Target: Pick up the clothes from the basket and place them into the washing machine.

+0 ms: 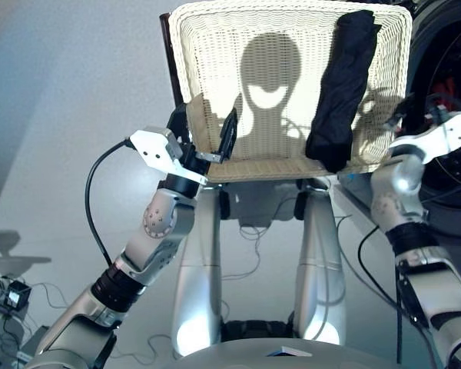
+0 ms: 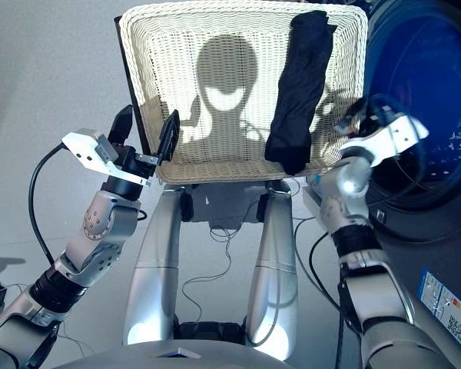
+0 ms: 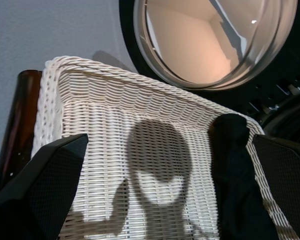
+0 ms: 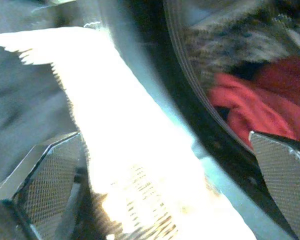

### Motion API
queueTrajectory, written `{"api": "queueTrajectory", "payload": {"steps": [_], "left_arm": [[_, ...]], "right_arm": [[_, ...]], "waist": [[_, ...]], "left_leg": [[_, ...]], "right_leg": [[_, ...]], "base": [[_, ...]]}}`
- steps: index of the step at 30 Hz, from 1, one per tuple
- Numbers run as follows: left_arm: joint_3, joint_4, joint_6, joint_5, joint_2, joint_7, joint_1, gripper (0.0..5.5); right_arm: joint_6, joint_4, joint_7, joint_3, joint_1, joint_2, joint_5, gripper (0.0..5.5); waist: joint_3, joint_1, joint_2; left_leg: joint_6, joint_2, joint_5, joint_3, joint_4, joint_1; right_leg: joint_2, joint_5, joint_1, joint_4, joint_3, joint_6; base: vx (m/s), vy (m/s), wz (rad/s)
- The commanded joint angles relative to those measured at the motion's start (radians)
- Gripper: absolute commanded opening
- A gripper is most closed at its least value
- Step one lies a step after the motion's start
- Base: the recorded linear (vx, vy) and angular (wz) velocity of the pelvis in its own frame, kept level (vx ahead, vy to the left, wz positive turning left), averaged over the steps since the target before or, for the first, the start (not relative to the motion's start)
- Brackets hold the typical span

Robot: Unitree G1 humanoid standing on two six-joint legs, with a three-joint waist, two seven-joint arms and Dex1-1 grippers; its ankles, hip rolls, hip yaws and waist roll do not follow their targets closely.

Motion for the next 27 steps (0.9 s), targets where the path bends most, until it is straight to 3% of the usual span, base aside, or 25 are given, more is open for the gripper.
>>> {"api": "queueTrajectory", "payload": {"steps": [1, 8, 12, 20, 27], "left_arm": [[0.021, -0.116, -0.074, 0.023, 0.01, -0.026, 0.035, 5.5], [0.016, -0.116, -0.079, 0.015, 0.004, -0.024, 0.033, 5.5], [0.002, -0.108, -0.085, -0.016, -0.031, -0.028, 0.012, 5.5], [-0.032, -0.089, -0.085, -0.059, -0.066, -0.05, -0.018, 5.5], [-0.059, -0.071, -0.08, -0.052, -0.077, -0.051, -0.052, 5.5]], "right_arm": [[0.005, -0.127, 0.032, 0.008, 0.011, -0.042, -0.132, 5.5], [0.065, -0.098, 0.037, 0.087, -0.045, 0.014, -0.201, 5.5], [0.111, 0.107, 0.035, 0.136, -0.16, 0.104, -0.187, 5.5], [0.147, 0.486, 0.079, 0.118, -0.306, 0.166, -0.062, 5.5], [0.176, 0.695, 0.107, 0.093, -0.381, 0.193, -0.001, 5.5]], "waist": [[-0.016, 0.0, 0.0], [-0.016, 0.013, -0.002], [-0.016, 0.029, 0.007], [-0.016, 0.064, 0.038], [-0.016, 0.087, 0.062]], "left_leg": [[-0.031, 0.007, -0.022, 0.039, -0.047, 0.061], [-0.027, 0.01, -0.029, 0.038, -0.035, 0.07], [-0.028, 0.007, -0.031, 0.035, -0.031, 0.072], [-0.031, 0.001, -0.035, 0.022, -0.02, 0.075], [-0.032, 0.0, -0.044, 0.015, -0.005, 0.073]], "right_leg": [[0.04, 0.034, 0.006, -0.046, -0.013, -0.045], [0.039, 0.029, 0.017, -0.034, -0.016, -0.046], [0.037, 0.023, 0.022, -0.032, -0.023, -0.049], [0.033, 0.009, 0.028, -0.008, -0.037, -0.057], [0.034, -0.006, 0.027, 0.013, -0.048, -0.06]], "base": [[0.0, 0.0, 0.0], [0.0, 0.0, 0.0], [0.0, 0.0, 0.0], [0.0, 0.0, 0.0], [0.0, 0.0, 0.0]]}}
